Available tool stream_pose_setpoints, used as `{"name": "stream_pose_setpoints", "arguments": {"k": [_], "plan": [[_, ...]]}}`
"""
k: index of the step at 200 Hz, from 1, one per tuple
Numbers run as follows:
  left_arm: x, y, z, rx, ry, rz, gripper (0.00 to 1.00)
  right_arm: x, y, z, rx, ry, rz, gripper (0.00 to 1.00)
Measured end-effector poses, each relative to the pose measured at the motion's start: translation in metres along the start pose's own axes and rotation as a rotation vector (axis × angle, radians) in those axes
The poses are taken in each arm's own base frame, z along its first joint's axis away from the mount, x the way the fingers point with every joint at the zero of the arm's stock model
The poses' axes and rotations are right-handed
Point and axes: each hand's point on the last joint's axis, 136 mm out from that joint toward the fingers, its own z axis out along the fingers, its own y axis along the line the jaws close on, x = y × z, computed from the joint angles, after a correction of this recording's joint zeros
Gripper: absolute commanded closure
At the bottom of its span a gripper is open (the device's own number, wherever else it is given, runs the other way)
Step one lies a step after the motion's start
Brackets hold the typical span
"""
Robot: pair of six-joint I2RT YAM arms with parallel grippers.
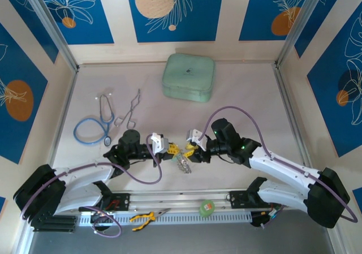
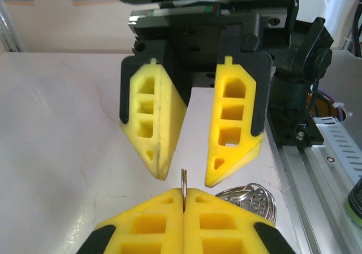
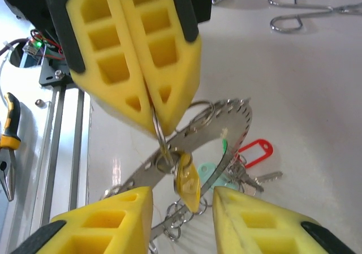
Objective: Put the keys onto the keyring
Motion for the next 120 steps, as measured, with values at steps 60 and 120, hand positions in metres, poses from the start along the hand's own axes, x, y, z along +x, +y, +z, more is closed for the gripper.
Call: {"name": "stream_pose_setpoints", "arguments": {"k": [60, 120], "plan": [[-0.001, 0.0, 0.0, 0.001, -0.005, 0.004, 1.0, 0.018, 0.0, 0.012, 0.009, 0.038, 0.002, 0.61], [-0.001, 0.0, 0.0, 0.001, -0.005, 0.004, 1.0, 0.018, -0.003, 0.03, 0.002, 0.034, 0.006, 0.61]]}}
